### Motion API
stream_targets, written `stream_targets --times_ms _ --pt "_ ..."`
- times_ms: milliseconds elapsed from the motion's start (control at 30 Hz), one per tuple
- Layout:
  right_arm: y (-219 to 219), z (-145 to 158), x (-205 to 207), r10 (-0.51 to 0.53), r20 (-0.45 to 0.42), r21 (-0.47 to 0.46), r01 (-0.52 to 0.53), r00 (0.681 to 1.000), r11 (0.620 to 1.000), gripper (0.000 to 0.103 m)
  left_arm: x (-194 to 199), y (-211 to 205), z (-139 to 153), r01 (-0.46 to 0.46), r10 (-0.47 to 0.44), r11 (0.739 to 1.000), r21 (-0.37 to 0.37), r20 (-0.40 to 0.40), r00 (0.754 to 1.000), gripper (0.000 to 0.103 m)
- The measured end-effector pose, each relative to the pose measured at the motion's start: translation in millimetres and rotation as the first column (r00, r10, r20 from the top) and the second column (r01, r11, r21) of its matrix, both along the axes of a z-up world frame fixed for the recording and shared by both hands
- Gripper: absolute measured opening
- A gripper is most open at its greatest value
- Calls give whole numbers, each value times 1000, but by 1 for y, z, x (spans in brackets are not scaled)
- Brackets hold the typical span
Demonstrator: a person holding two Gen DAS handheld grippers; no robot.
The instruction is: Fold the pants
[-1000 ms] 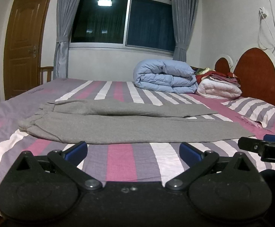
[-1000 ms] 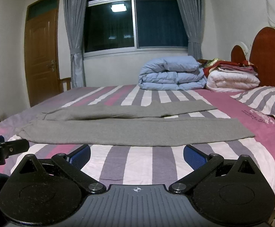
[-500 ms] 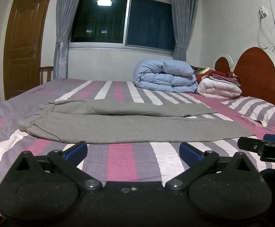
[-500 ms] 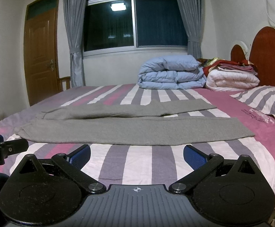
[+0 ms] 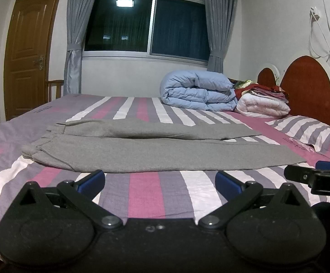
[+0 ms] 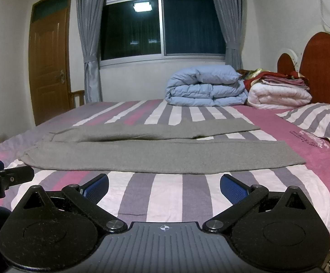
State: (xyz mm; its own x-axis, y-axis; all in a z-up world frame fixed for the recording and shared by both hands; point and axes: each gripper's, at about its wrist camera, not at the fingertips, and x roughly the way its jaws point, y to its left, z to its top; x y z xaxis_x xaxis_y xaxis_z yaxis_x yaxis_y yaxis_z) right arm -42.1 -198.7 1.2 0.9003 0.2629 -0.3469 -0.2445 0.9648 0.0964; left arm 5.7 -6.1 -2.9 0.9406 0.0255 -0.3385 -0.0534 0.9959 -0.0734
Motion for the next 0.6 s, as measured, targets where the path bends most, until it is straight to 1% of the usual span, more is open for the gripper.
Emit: stream_targets --times_ms 600 --pt "-1 -1 0 -5 3 1 5 1000 1000 103 1 -1 -1 2 -2 1000 2 0 1000 97"
